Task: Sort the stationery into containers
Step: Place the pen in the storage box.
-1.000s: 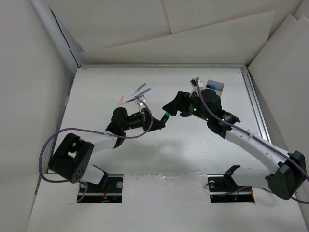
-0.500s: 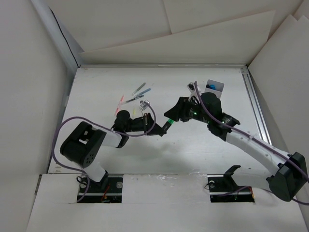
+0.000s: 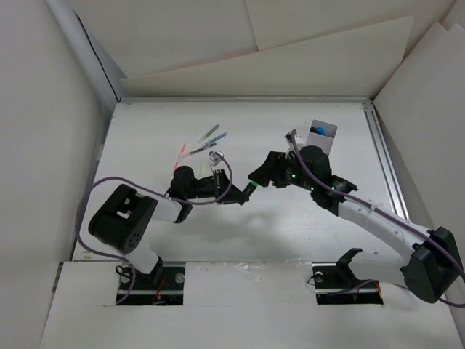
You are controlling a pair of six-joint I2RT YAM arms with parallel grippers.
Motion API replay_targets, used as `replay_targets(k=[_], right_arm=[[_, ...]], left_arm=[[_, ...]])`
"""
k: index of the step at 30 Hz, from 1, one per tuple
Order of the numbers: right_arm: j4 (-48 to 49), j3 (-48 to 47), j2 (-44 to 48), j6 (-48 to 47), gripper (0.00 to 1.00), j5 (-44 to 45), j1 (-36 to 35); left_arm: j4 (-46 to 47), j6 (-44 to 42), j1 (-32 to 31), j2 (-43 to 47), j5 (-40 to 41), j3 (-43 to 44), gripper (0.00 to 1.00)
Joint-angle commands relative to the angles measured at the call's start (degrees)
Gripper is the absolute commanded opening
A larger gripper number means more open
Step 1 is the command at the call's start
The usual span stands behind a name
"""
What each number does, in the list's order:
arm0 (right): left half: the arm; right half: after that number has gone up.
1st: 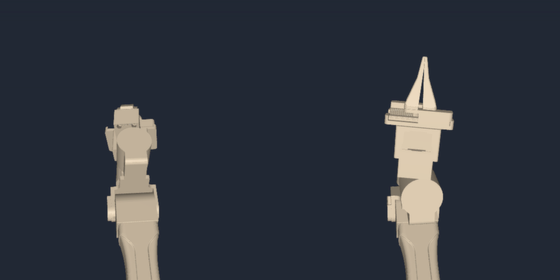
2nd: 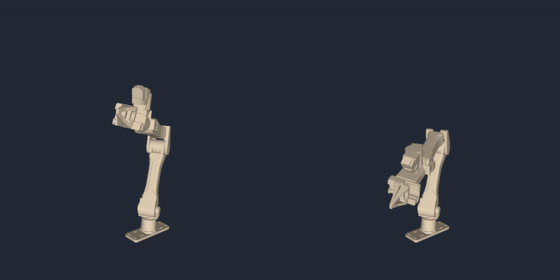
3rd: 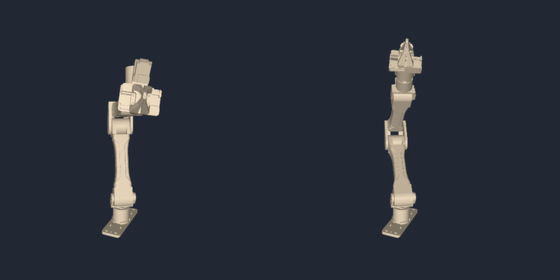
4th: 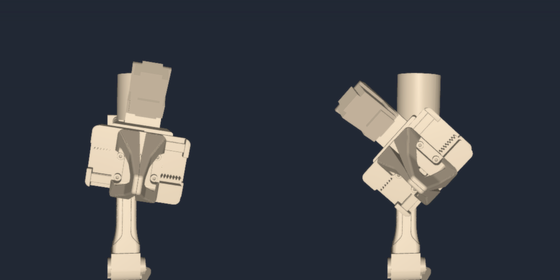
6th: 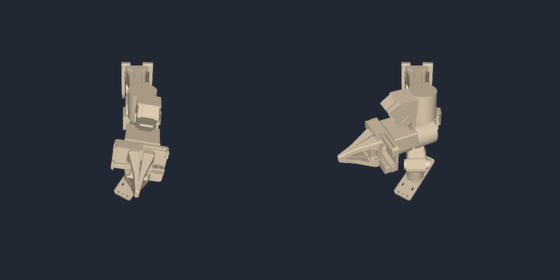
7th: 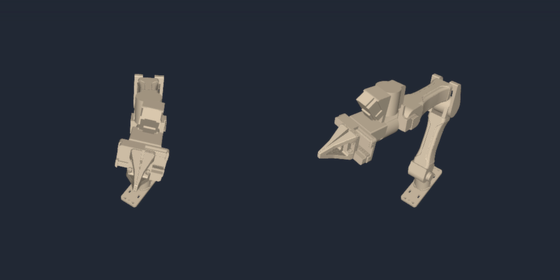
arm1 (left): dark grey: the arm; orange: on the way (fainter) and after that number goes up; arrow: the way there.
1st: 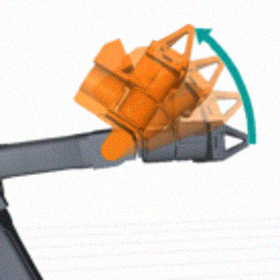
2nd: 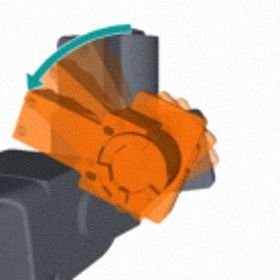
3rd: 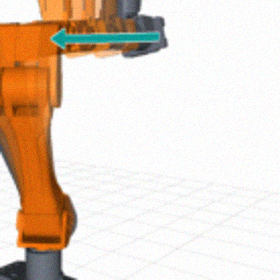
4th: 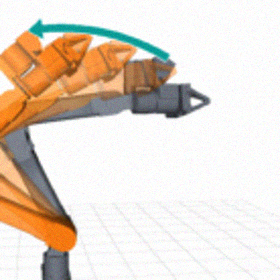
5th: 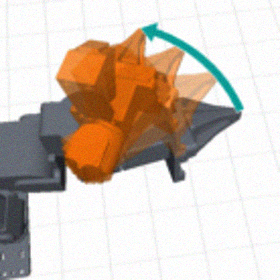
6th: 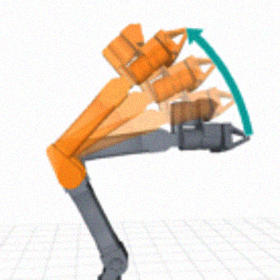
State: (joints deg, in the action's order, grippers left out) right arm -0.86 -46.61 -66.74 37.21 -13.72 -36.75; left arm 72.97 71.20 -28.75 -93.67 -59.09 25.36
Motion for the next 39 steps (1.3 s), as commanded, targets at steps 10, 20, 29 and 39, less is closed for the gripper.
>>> replay_targets(k=[10, 20, 29, 39], right_arm=[[9.5, 1.6, -0.5, 1.7, 0.78, -8.5, 2.7], [13.4, 3.5, 0.2, 4.0, 0.46, -13.9, 2.7], [15.7, 4.0, -0.9, 5.2, 0.18, -15.6, 2.7], [15.7, 4.0, 0.8, 5.2, 0.14, -12.1, 2.7]], left_arm=[[10.8, -17.2, -0.8, 14.0, 3.3, 0.5, 0.11], [15.5, -14.4, -0.8, 12.1, 2.2, -0.1, 0.12], [9.6, -16.7, -0.8, 13.2, 3.8, 0.5, 0.19], [-8.8, -25.7, -0.8, 18.6, 10.6, 1.9, 0.41]])
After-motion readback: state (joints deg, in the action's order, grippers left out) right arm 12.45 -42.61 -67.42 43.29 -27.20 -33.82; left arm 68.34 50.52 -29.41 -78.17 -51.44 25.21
